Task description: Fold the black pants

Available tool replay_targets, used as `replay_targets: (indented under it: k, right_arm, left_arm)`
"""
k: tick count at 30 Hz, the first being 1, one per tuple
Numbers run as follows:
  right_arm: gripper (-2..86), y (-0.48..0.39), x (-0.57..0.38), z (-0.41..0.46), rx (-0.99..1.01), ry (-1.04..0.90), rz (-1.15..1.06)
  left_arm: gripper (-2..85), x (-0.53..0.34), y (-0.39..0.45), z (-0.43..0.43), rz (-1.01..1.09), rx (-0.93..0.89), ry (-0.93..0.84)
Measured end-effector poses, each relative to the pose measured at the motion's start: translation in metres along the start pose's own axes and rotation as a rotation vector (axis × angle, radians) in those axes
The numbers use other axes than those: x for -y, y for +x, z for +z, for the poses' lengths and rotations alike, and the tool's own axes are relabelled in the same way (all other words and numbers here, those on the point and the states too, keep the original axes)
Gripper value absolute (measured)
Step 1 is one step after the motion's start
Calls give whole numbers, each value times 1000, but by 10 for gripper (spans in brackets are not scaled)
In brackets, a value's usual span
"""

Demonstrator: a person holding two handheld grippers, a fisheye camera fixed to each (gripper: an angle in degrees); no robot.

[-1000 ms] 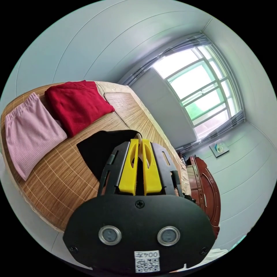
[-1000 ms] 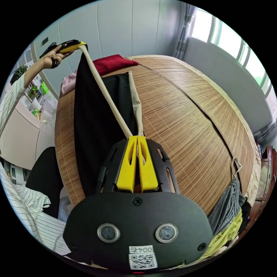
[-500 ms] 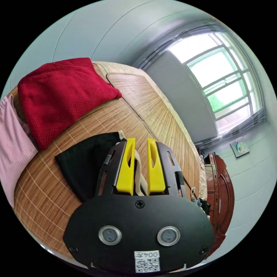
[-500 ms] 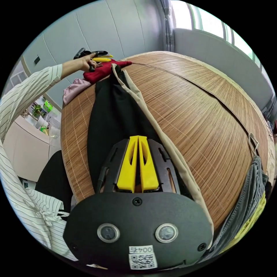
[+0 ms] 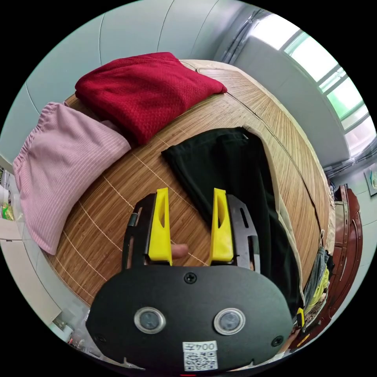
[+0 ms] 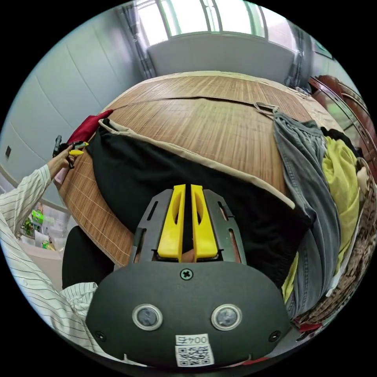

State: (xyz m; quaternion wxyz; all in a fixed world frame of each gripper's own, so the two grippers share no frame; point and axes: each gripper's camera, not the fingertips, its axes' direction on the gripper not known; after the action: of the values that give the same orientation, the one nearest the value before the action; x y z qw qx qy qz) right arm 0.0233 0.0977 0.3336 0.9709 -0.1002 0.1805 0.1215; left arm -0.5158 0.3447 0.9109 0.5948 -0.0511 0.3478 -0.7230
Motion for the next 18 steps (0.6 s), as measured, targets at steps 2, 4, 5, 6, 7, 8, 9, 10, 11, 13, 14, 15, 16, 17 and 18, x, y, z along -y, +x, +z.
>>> replay_targets:
  k: [2,4,5,6,7,8,9,10,11,13,14,15,16,17,18]
  right_arm:
    - [36,22,-14,-10,-13,-1,63]
    - [32,42,-26,-17,-26,-5,120]
    - [30,45,-29,-18,-31,-4,129]
    - [27,50,-33,-19,-41,-3,140]
    - [28,53,-35,-19,-52,-3,145]
    - [29,54,-36,-18,-56,-5,145]
    - [37,56,-37,-18,-68,-8,147]
    - [46,59,-38,-18,-84,-6,152]
    - [52,60,-38,-18,-92,-5,152]
    - [77,67,-37,-19,-143,-10,141]
    - [78,69,-37,-19,-164,-13,138]
    - [80,74,-35,-19,-203,-18,130]
    - [80,79,-33,-17,-233,-23,125]
    - [80,83,-31,-15,-242,-31,127]
    - [78,89,-26,-9,-242,-64,129]
  left_arm:
    - [141,-3,12,3,38,57,27]
    - [135,-6,25,7,79,100,44]
    - [126,-10,34,9,105,125,56]
    - [111,-14,44,12,142,151,69]
    - [101,-16,49,13,165,153,76]
    - [78,-20,59,16,197,155,86]
    - [51,-23,66,17,212,165,91]
    - [44,-24,69,17,216,181,91]
    - [30,-25,74,16,227,209,85]
    - [20,-25,77,13,231,232,66]
    - [15,-26,73,9,218,239,56]
    - [12,-28,67,5,198,245,43]
    - [10,-30,62,2,184,242,41]
    - [8,-35,52,-5,155,234,42]
    - [7,-41,42,-12,136,236,38]
